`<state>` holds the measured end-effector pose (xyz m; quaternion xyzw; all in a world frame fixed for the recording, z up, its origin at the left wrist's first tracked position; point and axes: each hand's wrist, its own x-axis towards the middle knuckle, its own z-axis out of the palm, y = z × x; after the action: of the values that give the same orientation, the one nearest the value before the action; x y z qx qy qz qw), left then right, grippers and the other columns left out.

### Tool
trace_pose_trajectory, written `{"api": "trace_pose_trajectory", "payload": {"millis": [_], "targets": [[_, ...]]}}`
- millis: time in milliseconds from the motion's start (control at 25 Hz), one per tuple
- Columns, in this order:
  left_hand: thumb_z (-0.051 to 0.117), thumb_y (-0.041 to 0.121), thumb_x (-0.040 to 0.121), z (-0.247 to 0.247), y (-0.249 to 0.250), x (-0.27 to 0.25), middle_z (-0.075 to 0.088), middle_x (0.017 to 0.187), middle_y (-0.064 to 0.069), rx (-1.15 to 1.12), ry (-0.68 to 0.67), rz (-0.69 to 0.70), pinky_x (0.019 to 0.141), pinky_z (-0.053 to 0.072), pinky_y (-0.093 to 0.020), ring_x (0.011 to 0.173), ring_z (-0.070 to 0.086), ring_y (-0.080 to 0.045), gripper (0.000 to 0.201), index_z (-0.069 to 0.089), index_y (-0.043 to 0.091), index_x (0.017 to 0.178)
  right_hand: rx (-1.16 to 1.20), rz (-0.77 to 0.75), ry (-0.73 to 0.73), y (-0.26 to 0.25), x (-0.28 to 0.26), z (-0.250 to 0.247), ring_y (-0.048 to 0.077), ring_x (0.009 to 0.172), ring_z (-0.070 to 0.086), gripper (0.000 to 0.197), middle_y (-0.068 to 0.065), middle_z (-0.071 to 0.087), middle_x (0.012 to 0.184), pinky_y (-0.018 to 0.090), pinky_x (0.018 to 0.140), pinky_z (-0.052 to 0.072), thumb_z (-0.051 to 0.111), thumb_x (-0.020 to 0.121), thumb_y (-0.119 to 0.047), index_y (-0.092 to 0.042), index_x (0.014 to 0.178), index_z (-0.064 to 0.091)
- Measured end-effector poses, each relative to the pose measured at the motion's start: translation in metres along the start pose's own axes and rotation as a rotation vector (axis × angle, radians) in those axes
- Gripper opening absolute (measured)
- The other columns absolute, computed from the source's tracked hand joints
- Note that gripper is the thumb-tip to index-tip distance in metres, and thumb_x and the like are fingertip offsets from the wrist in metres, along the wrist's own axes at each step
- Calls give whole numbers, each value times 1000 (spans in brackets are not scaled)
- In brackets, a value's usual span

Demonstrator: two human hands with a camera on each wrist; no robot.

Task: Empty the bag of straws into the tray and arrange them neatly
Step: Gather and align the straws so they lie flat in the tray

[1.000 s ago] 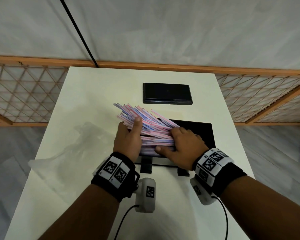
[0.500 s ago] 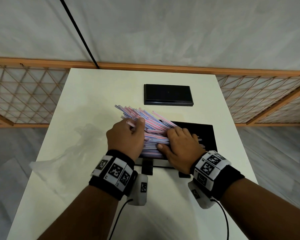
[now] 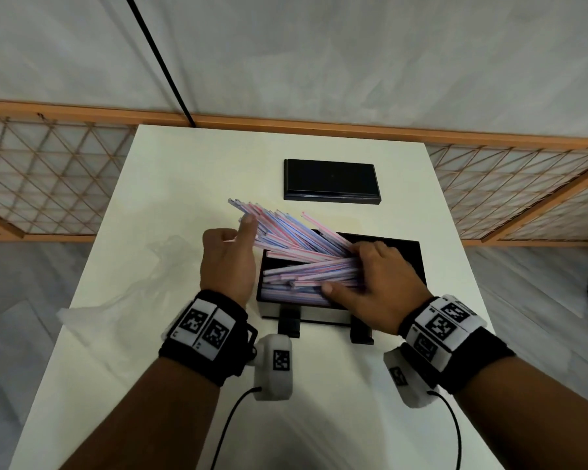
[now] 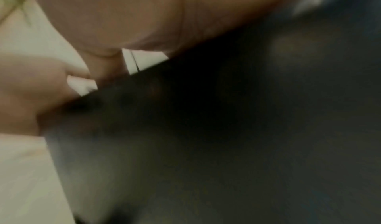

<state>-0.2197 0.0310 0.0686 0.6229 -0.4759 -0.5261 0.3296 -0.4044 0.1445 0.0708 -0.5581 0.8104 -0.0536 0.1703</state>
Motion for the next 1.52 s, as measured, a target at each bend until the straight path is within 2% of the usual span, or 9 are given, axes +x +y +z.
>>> {"api": "trace_pose_trajectory", "payload": {"millis": [160,520,640,800,880,960,1080,1240,1520], "targets": [[43,57,102,8,9,-6,58,71,-2,120,-8,169,78,43,-38,80,56,-35,52,51,16,71,-98,3,-95,-6,1,10,27,117,45,82,-1,49,120,48,105,33,19,68,-83,-35,129,44],[37,43,107,9,14,-19,47,64,6,361,-15,300,70,23,-29,77,48,-29,50,50,11,70,-127,59,-146,-16,9,12,29,120,47,86,3,51,124,49,101,35,21,68,-89,-27,123,45],[42,39,107,12,12,-12,50,63,-2,260,20,206,73,34,-35,79,55,-37,53,50,5,66,-97,-6,-74,-18,7,7,27,110,49,82,2,52,114,45,95,40,20,68,-86,-26,116,46],[56,54,93,15,3,-9,62,95,-7,124,-24,114,84,43,-35,99,61,-32,44,55,10,94,-17,-78,-72,-9,1,0,24,106,50,80,0,51,111,42,94,44,33,70,-82,-24,121,50],[57,71,74,18,0,-10,64,115,-7,-19,-105,19,97,50,-45,106,64,-28,72,50,15,119,70,-92,-7,-1,-5,-8,23,104,54,72,1,54,109,37,93,46,48,72,-74,-20,120,55],[61,77,65,19,-2,-9,67,113,-4,-152,-157,-96,100,52,-55,105,68,-28,88,46,19,129,131,-75,157,12,-14,-20,24,97,56,61,3,54,103,34,87,48,57,74,-64,-19,114,62],[69,59,83,20,-4,-10,67,101,7,-164,-164,-54,102,52,-50,96,67,-16,58,50,22,123,-8,-49,259,26,-18,-43,31,106,52,60,7,52,113,42,91,47,56,75,-65,-27,120,63],[74,48,78,20,-2,-13,71,107,2,-216,-175,-44,90,56,-41,97,71,-18,54,56,20,121,-36,-9,70,25,-9,-43,31,134,42,69,1,47,148,50,108,37,53,82,-60,-24,140,50],[69,17,93,12,16,-5,68,96,1,-474,-152,-94,61,53,-22,75,71,-5,24,58,13,114,73,-370,397,-6,-27,-59,34,105,61,35,12,63,116,41,90,51,59,84,-26,-9,114,67]]}}
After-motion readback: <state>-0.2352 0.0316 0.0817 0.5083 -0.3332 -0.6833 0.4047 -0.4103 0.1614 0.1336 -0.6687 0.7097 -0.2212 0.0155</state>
